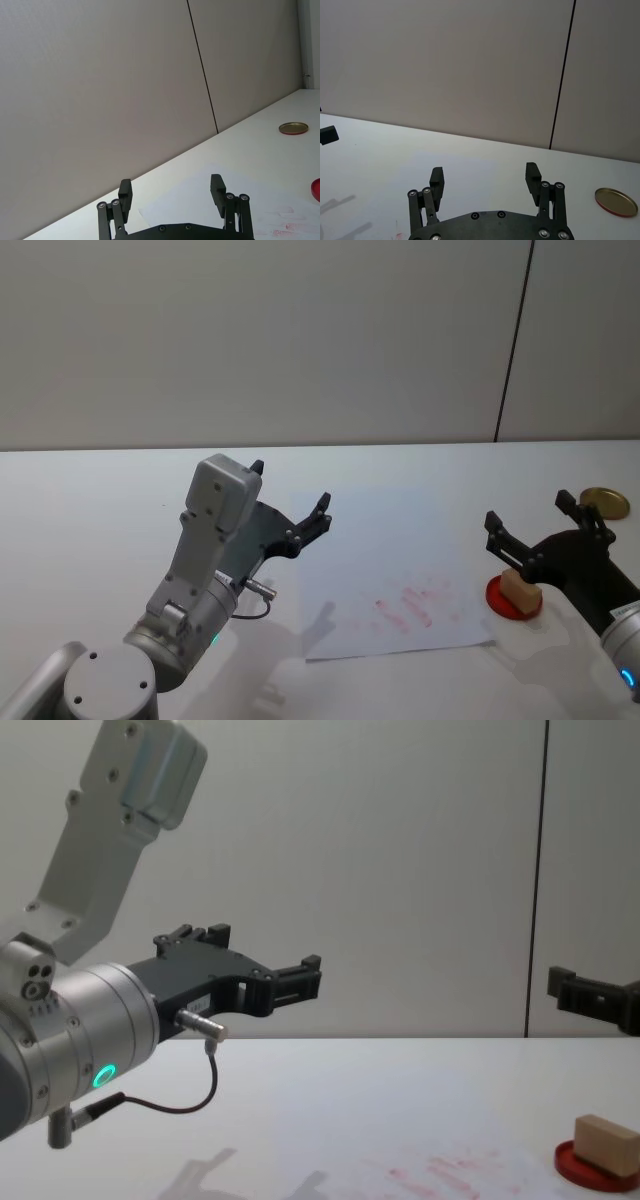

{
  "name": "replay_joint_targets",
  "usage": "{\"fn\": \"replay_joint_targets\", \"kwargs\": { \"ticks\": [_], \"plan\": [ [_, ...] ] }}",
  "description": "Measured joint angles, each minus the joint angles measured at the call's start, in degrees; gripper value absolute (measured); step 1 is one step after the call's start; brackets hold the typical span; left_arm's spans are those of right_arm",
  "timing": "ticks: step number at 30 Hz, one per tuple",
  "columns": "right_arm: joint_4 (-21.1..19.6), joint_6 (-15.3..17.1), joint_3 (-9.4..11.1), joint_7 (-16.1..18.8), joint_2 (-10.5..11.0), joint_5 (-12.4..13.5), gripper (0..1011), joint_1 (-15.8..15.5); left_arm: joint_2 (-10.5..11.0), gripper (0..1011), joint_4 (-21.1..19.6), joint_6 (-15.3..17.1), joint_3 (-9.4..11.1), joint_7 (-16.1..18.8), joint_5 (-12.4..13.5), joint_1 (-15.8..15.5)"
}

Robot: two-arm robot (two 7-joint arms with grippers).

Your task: Use the one hand to pick up the stamp and affix it onto the A4 paper.

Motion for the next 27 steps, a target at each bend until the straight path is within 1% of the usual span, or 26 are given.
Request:
{"fn": "replay_joint_targets", "kwargs": {
  "ticks": [21,27],
  "plan": [
    [0.08,0.03,0.04,0.07,0.0,0.0,1001,0.03,0.0,993,0.0,0.0,0.0,0.0,0.0,0.0],
    [1.07,1.18,0.35,1.29,0.14,0.3,1001,0.69,0.0,993,0.0,0.0,0.0,0.0,0.0,0.0]
  ]
}}
